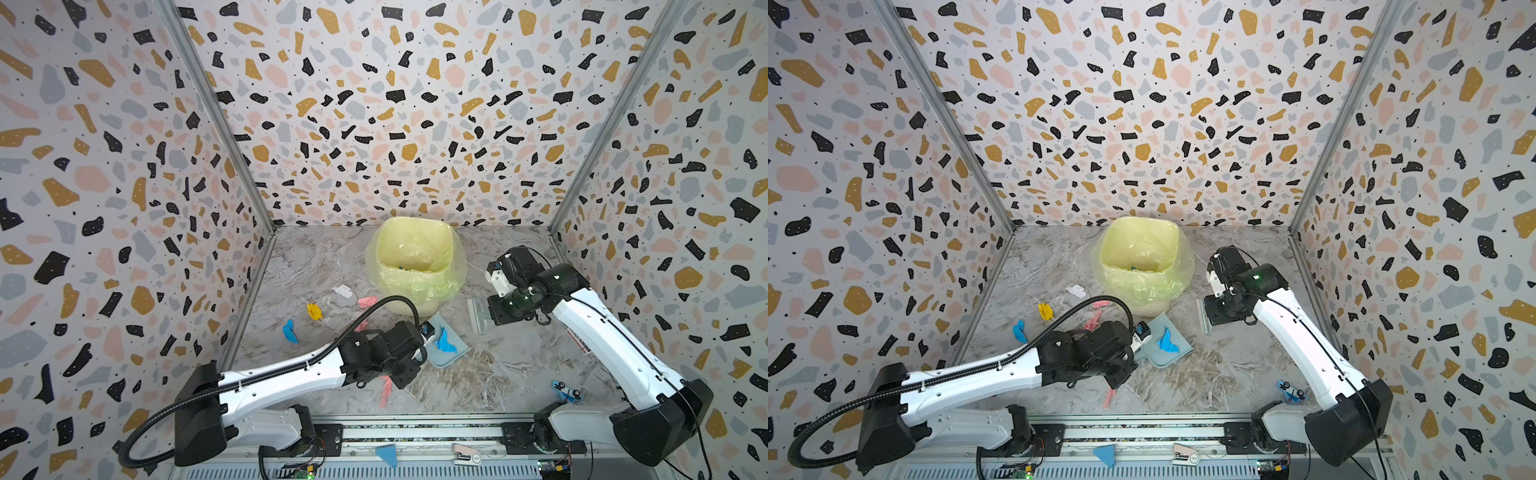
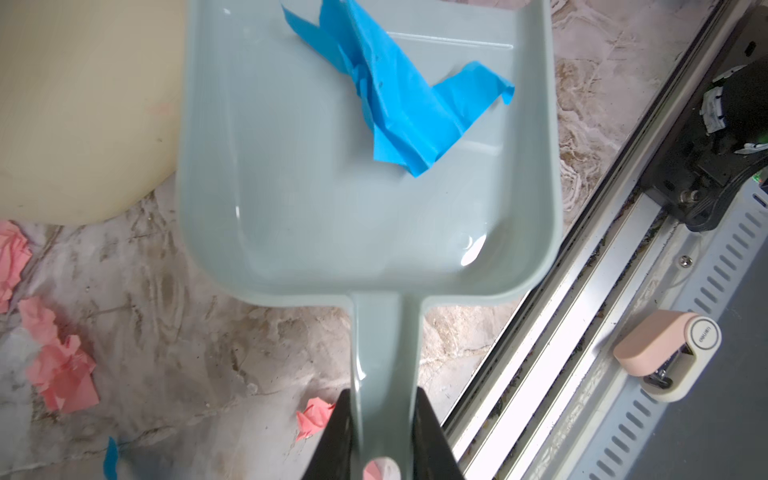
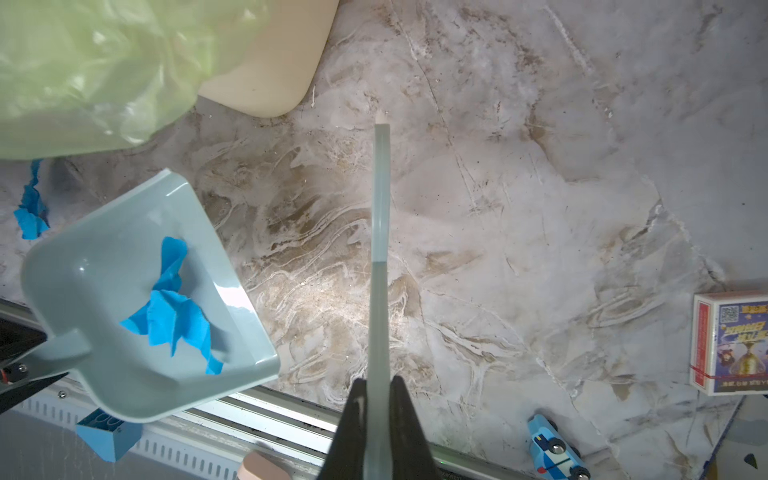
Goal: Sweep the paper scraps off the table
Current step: 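Lift the dustpan with the blue scrap toward the yellow bin while the right gripper withdraws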
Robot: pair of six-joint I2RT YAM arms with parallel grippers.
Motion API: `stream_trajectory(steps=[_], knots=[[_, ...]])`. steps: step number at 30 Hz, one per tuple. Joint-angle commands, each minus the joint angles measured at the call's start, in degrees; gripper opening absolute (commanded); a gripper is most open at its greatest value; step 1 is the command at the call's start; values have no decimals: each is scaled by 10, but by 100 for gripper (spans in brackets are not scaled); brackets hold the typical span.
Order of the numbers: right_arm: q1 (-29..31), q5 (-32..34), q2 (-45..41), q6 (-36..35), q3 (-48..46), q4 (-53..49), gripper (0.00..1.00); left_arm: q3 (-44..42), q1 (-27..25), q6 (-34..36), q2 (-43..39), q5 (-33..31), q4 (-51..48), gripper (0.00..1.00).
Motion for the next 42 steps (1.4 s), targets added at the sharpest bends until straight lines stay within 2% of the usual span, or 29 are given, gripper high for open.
stream_trajectory(steps=[1,15,23,30,36,42], knots=[[-4,-14,-13,-9,0,10,0,28,1,-2,-20,-9,-45,19],[-10,-28,-3,-12,6,26,0,120,-4,-10,-72,-41,-155,18],[-11,-31,2,-15,11,30,0,163,-4,-41,-92,-49,-190,18],[-11,-34,4,-15,15,34,0,243,3,-60,-77,-112,-261,18],[-11,-31,0,-16,16,36,0,299,47,-50,-65,-107,-286,17],[-17,-35,-4,-16,6,48,0,342,153,-9,-53,-81,-308,18]])
